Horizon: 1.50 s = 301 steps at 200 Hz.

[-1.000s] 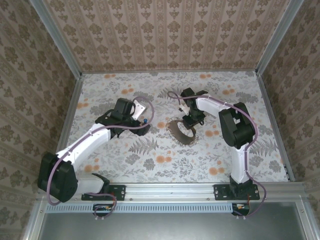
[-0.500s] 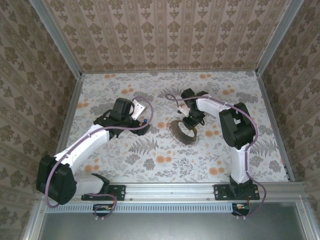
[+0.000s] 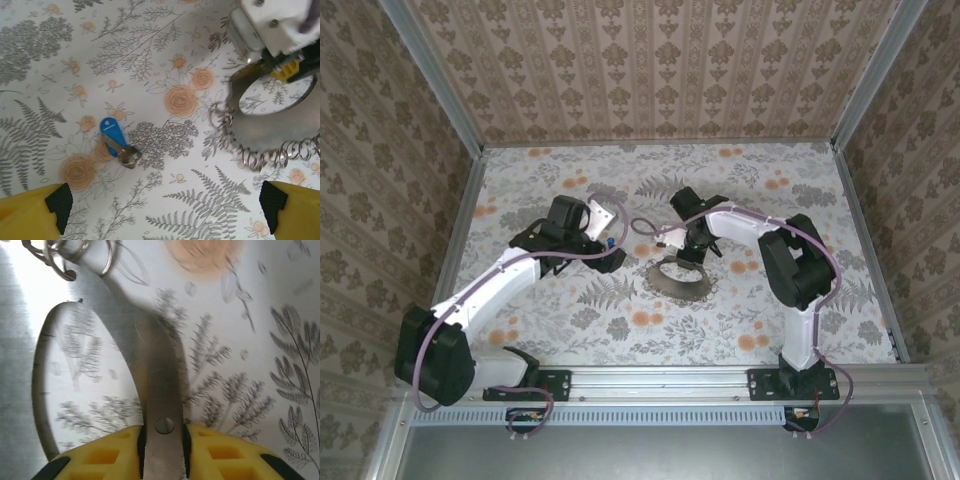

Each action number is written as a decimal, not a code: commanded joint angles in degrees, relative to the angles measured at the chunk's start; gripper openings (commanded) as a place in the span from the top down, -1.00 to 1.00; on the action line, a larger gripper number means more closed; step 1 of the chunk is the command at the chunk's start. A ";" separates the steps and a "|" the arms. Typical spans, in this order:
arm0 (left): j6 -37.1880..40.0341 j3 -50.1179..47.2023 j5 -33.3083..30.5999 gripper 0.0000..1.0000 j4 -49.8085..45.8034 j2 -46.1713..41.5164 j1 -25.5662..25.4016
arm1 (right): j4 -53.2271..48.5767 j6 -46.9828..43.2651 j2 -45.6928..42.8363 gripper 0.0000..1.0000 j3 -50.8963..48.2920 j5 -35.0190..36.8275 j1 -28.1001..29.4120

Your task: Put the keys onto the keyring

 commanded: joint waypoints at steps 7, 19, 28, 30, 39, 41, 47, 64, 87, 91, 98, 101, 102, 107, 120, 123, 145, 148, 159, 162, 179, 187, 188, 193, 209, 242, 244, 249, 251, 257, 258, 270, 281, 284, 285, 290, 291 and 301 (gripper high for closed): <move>-3.48 -0.25 5.69 -0.98 1.64 1.10 0.60 | 9.93 0.82 -9.50 0.25 -3.95 -4.94 0.21; -5.18 -0.58 7.16 -0.96 2.39 1.15 0.60 | 11.30 7.74 -12.24 0.18 -5.33 -2.76 0.21; -6.75 -0.85 8.49 -0.93 3.17 1.19 0.60 | 11.28 13.37 -14.08 0.16 -6.29 -0.51 0.13; -7.14 -0.96 8.77 -0.92 3.50 1.26 0.60 | 11.35 14.72 -14.51 0.16 -6.60 0.07 0.12; -8.51 -1.31 10.40 -0.87 4.60 1.62 0.60 | 11.18 21.70 -16.34 0.13 -7.82 2.54 0.05; -8.84 -1.42 10.63 -0.85 4.83 1.74 0.53 | 11.06 23.68 -16.68 0.13 -7.97 3.30 0.06; -9.91 -1.64 11.18 -0.80 5.55 2.30 0.44 | 9.78 29.93 -17.45 0.11 -8.17 5.24 -0.17; -12.40 -2.14 12.36 -0.69 6.81 4.73 -0.32 | 1.86 48.97 -17.98 0.12 -6.42 8.21 -1.16; -14.92 -2.66 13.28 -0.57 8.84 8.03 -2.42 | -0.16 65.21 -20.71 0.18 -10.95 4.31 -1.71; -15.47 -2.66 13.18 -0.56 9.26 8.47 -2.83 | 0.36 68.78 -21.66 0.19 -12.44 4.53 -1.82; -16.28 -2.75 13.08 -0.55 10.11 8.96 -3.53 | -0.09 75.44 -22.90 0.19 -14.47 5.29 -2.27; -16.63 -2.87 13.07 -0.54 10.45 9.22 -3.70 | -0.51 78.33 -23.27 0.18 -15.07 5.28 -2.53; -16.74 -2.89 13.03 -0.54 10.56 9.25 -3.75 | -0.65 79.06 -23.40 0.18 -15.28 5.22 -2.61; -17.28 -2.89 12.97 -0.54 11.16 9.51 -4.10 | -1.56 83.00 -23.76 0.18 -16.12 4.93 -3.06; -18.27 -2.97 12.74 -0.54 12.52 9.67 -4.67 | -3.21 89.08 -24.36 0.17 -17.20 4.07 -3.07; -18.34 -2.97 12.73 -0.54 12.71 9.63 -4.75 | -3.37 90.04 -24.48 0.17 -17.39 4.00 -3.05; -19.31 -3.02 11.81 -0.52 13.90 9.46 -4.85 | -2.85 95.67 -25.18 0.20 -18.96 4.82 -3.04; -19.39 -3.07 11.70 -0.52 14.01 9.34 -4.85 | -2.86 96.45 -25.01 0.20 -19.01 5.31 -3.04; -19.65 -3.23 11.13 -0.51 14.32 9.07 -4.85 | -4.17 99.68 -23.36 0.22 -18.21 6.52 -3.13; -19.74 -3.31 11.02 -0.50 14.36 8.95 -4.79 | -4.16 100.06 -22.88 0.23 -18.02 6.07 -3.17; -19.84 -3.68 10.08 -0.49 14.50 7.99 -4.74 | -4.14 103.15 -19.52 0.24 -16.25 3.95 -3.22; -19.84 -3.99 9.71 -0.49 14.54 7.41 -4.82 | -4.15 104.66 -18.09 0.26 -15.24 3.38 -3.22; -19.84 -4.02 9.68 -0.48 14.59 7.33 -4.79 | -4.18 104.93 -17.91 0.26 -15.02 3.26 -3.22; -19.81 -4.34 9.45 -0.48 14.76 6.97 -4.76 | -4.29 105.62 -17.05 0.26 -14.39 2.83 -3.22; -19.63 -5.34 8.57 -0.47 15.22 5.56 -4.76 | -2.70 107.99 -15.34 0.26 -13.62 1.54 -3.13; -19.58 -6.89 6.59 -0.44 15.33 3.54 -4.76 | -2.55 108.91 -11.40 0.27 -11.65 1.23 -3.02; -19.53 -6.93 6.54 -0.44 15.29 3.49 -4.76 | -2.76 108.72 -11.09 0.27 -11.44 1.37 -2.99; -19.58 -7.10 6.36 -0.44 15.38 3.33 -4.72 | -3.35 108.03 -10.43 0.26 -10.66 1.84 -3.04; -19.58 -7.18 6.35 -0.43 15.41 3.24 -4.75 | -3.58 107.75 -10.15 0.26 -10.40 1.96 -3.04; -19.79 -7.52 6.27 -0.43 15.50 3.06 -4.76 | -4.42 106.89 -9.31 0.26 -9.61 2.04 -3.04; -19.81 -7.54 6.25 -0.43 15.55 3.01 -4.76 | -4.49 106.75 -9.13 0.26 -9.52 2.02 -3.04; -20.17 -8.27 6.05 -0.42 16.09 2.78 -4.76 | -5.89 105.45 -7.52 0.26 -7.77 1.93 -3.04; -20.53 -8.82 5.81 -0.41 16.71 2.46 -4.74 | -7.11 104.59 -6.44 0.27 -6.61 1.82 -2.96; -20.61 -8.87 5.79 -0.40 16.88 2.46 -4.76 | -7.39 104.33 -6.21 0.27 -6.31 1.82 -2.91; -20.67 -8.96 5.74 -0.40 16.94 2.44 -4.76 | -7.47 104.32 -6.17 0.27 -6.25 1.87 -2.89; -20.80 -9.18 5.70 -0.39 17.12 2.34 -4.76 | -7.90 103.98 -5.86 0.27 -5.99 2.10 -2.87; -20.80 -9.16 5.66 -0.39 17.15 2.34 -4.76 | -7.99 103.97 -5.77 0.27 -5.95 2.14 -2.87; -20.90 -9.33 5.51 -0.38 17.43 2.18 -4.71 | -8.87 103.69 -5.41 0.27 -5.75 2.55 -2.78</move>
